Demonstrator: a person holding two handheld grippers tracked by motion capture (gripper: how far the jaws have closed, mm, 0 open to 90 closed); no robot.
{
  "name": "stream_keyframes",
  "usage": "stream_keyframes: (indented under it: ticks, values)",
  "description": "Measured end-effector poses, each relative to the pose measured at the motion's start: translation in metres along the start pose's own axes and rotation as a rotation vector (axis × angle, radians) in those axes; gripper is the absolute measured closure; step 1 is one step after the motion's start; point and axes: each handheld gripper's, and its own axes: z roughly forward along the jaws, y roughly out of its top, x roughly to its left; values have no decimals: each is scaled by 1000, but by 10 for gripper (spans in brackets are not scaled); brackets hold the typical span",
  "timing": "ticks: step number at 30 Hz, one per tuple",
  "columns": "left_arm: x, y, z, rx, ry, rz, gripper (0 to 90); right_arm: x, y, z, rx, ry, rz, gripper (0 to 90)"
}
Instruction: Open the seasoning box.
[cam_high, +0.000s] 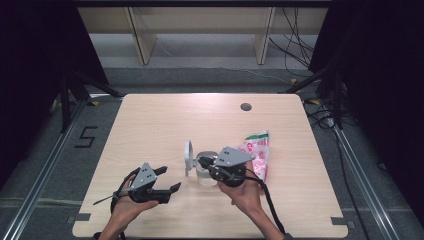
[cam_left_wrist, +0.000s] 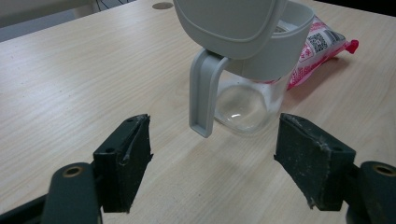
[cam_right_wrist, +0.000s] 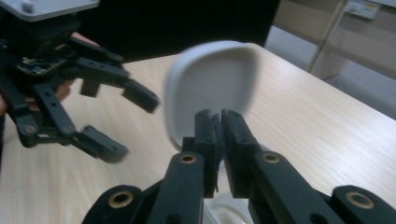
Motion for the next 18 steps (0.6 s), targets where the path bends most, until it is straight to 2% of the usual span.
stream_keyframes:
  ticks: [4, 5, 6, 7, 9, 11, 12, 14, 15, 16, 18]
  values:
    - [0, -1, 0, -12, -3, -10, 260, -22, -13, -29, 1, -84, 60, 818]
    - [0, -2, 1, -11, 1, -14, 260, -29, -16, -35, -2, -95, 49, 811]
    - [0, -2, 0, 1, 11, -6, 259, -33, -19, -39, -7, -114, 58, 799]
    - [-2, -3, 2, -14, -2, -20, 259, -37, -23, -45, 14, -111, 86, 792]
    - [-3, -3, 2, -10, 0, -22, 259, -46, -31, -57, 13, -166, 131, 773]
    - [-3, -4, 3, 2, -9, -14, 259, -57, -39, -64, 15, -195, 138, 743]
    - [-4, -4, 4, 0, -4, -18, 259, -59, -42, -67, 16, -206, 160, 730]
    - [-3, -4, 5, -1, -18, 10, 259, -64, -50, -72, 46, -223, 212, 701]
    - [-3, -4, 6, -3, -17, 8, 259, -68, -53, -73, 50, -236, 209, 683]
    - [-5, -4, 6, -4, -12, -17, 259, -71, -57, -73, 46, -241, 226, 673]
    - [-7, -4, 5, -9, -14, -19, 259, -77, -63, -75, 56, -254, 225, 658]
